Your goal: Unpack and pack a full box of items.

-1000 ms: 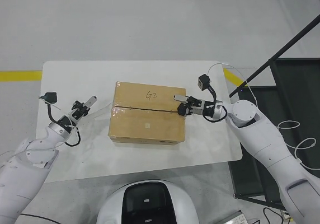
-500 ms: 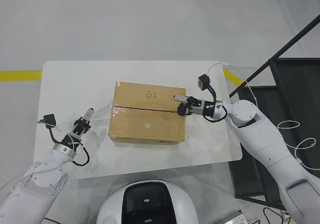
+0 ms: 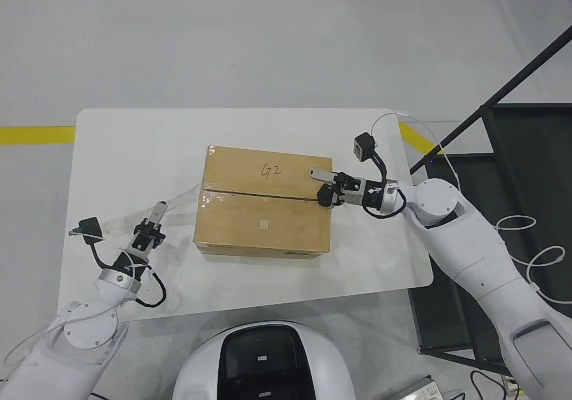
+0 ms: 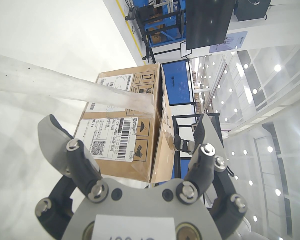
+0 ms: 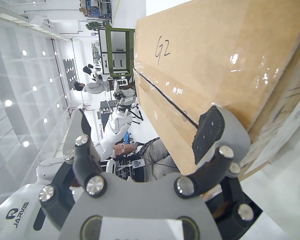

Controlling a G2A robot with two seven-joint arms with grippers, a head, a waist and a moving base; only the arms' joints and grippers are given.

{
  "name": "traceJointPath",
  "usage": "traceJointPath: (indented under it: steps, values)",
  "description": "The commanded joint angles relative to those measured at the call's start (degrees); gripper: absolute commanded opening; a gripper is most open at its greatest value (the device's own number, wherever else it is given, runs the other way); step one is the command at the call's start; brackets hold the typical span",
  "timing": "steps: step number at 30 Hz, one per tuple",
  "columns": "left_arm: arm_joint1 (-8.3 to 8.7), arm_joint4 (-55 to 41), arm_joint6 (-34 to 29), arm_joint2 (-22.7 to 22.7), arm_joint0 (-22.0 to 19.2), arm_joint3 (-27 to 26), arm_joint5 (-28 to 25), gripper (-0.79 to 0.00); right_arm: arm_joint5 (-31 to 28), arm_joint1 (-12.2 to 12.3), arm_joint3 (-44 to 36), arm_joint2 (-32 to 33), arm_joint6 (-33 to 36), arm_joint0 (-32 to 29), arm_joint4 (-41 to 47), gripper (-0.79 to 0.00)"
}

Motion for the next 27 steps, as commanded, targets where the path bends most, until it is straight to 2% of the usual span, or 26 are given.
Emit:
traceJointPath:
  steps: [1,4,8,14,24,27]
  values:
    - [0.00,0.0,0.0,0.0,0.0,0.0,0.0,0.000,0.0,0.0,0.0,0.0,0.0,0.0,0.0,0.000]
    - [-0.14,-1.9,-0.4,-0.1,0.1,-0.4,0.2,0.000,0.0,0.0,0.0,0.0,0.0,0.0,0.0,0.000]
    - [-0.59,-10.2,-3.8,-1.3,0.4,-0.6,1.2,0.000,0.0,0.0,0.0,0.0,0.0,0.0,0.0,0.000]
    - [-1.46,-19.0,-9.7,-1.1,0.0,2.6,0.2,0.000,0.0,0.0,0.0,0.0,0.0,0.0,0.0,0.000]
    - [-3.74,-25.7,-7.1,1.0,-1.9,7.8,-3.2,0.000,0.0,0.0,0.0,0.0,0.0,0.0,0.0,0.000]
    - [-4.42,-26.9,-5.7,1.7,-3.1,9.1,-2.6,0.000,0.0,0.0,0.0,0.0,0.0,0.0,0.0,0.000]
